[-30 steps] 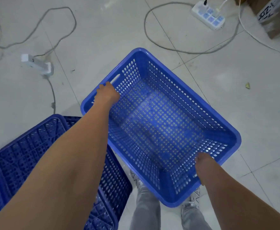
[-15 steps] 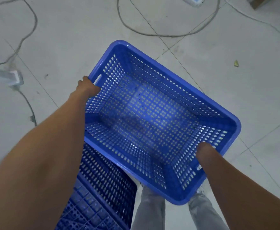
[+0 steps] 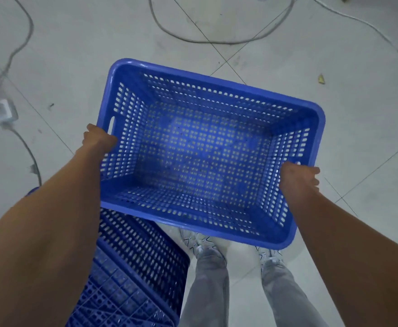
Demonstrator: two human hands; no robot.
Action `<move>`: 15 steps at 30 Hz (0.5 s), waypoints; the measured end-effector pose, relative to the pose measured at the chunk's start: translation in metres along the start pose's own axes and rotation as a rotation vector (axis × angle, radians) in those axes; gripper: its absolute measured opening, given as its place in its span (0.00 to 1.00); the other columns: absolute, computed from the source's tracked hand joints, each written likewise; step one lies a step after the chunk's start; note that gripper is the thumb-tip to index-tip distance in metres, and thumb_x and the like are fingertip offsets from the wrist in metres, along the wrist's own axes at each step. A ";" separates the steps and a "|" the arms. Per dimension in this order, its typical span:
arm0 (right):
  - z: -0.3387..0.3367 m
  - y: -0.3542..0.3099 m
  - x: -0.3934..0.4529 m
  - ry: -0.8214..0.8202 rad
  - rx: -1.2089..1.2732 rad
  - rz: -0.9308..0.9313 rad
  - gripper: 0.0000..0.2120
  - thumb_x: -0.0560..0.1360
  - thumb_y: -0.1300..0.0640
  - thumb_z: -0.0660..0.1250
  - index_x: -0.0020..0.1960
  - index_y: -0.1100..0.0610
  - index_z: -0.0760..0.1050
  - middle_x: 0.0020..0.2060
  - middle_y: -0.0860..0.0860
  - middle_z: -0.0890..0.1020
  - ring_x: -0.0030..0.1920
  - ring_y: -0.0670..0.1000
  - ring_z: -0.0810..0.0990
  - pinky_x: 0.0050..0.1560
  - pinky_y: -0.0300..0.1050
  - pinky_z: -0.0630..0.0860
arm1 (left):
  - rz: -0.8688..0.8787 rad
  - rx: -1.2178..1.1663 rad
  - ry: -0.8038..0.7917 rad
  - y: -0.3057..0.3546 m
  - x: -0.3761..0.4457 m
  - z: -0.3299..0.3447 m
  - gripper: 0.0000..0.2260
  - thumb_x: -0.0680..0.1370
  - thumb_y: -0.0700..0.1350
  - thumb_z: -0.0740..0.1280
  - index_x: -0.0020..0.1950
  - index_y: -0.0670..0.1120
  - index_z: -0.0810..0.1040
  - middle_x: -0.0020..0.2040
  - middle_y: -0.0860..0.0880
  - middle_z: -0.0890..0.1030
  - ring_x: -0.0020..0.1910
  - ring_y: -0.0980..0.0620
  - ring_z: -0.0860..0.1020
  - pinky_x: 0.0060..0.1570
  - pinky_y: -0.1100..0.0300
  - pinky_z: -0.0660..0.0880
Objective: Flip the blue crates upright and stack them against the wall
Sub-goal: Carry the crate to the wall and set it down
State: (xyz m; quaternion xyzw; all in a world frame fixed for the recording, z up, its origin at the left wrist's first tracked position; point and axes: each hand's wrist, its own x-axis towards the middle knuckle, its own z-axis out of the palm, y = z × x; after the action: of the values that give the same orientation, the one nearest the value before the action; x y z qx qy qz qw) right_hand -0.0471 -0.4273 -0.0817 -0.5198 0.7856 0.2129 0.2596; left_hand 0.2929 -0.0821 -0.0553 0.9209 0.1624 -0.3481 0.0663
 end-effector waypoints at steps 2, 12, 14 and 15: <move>-0.008 -0.017 -0.010 0.101 0.121 -0.035 0.31 0.71 0.50 0.63 0.72 0.56 0.61 0.69 0.57 0.69 0.68 0.59 0.67 0.69 0.56 0.61 | -0.041 -0.020 -0.009 -0.013 -0.006 0.003 0.36 0.78 0.46 0.69 0.79 0.39 0.51 0.73 0.35 0.67 0.67 0.34 0.72 0.62 0.41 0.74; -0.038 -0.098 -0.009 -0.016 0.001 -0.438 0.41 0.72 0.54 0.65 0.79 0.52 0.48 0.70 0.60 0.65 0.69 0.63 0.65 0.70 0.60 0.64 | -0.165 -0.177 -0.042 -0.069 -0.042 0.036 0.43 0.79 0.46 0.68 0.81 0.41 0.40 0.71 0.35 0.71 0.60 0.34 0.77 0.50 0.46 0.77; -0.042 -0.113 -0.006 -0.066 -0.045 -0.428 0.46 0.70 0.53 0.67 0.79 0.53 0.43 0.73 0.59 0.59 0.71 0.62 0.62 0.72 0.60 0.61 | -0.177 -0.194 -0.047 -0.070 -0.049 0.040 0.41 0.79 0.46 0.68 0.81 0.42 0.43 0.70 0.35 0.71 0.59 0.34 0.77 0.48 0.46 0.77; -0.043 -0.120 -0.004 -0.086 -0.055 -0.418 0.47 0.70 0.53 0.67 0.79 0.53 0.42 0.74 0.59 0.58 0.72 0.62 0.61 0.73 0.60 0.60 | -0.184 -0.211 -0.050 -0.070 -0.051 0.041 0.40 0.79 0.46 0.68 0.81 0.42 0.45 0.70 0.36 0.71 0.59 0.34 0.77 0.48 0.46 0.77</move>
State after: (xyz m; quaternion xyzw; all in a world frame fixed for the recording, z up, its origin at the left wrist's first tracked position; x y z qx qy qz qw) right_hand 0.0579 -0.4949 -0.0535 -0.6687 0.6427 0.1979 0.3171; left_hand 0.2071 -0.0391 -0.0528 0.8812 0.2801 -0.3564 0.1344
